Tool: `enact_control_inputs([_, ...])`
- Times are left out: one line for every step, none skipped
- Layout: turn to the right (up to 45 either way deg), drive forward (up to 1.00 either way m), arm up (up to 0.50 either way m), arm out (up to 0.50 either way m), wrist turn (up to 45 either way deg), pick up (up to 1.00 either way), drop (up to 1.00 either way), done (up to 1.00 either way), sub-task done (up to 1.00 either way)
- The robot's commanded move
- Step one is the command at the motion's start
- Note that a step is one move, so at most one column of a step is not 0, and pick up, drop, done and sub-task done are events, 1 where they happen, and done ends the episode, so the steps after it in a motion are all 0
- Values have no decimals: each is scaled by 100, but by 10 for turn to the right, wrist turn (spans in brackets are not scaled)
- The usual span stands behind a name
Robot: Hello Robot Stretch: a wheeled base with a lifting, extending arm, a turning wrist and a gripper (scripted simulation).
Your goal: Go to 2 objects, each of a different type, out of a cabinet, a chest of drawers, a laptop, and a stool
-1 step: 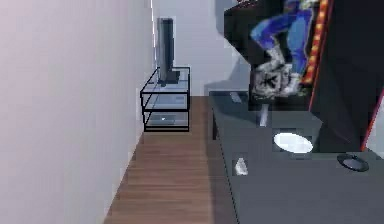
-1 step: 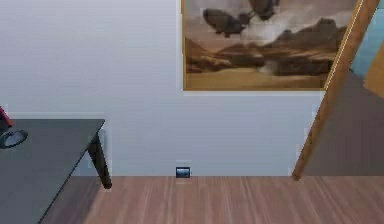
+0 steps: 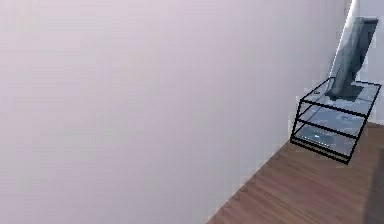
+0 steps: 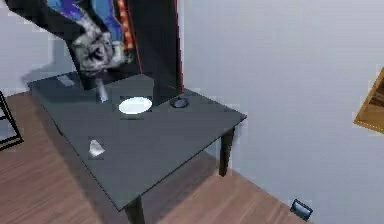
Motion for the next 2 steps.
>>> enact_control_inputs([-450,0,0,0,0,0,0,0,0])
enact_control_inputs([0,15,0,0,0,0,0,0,0])
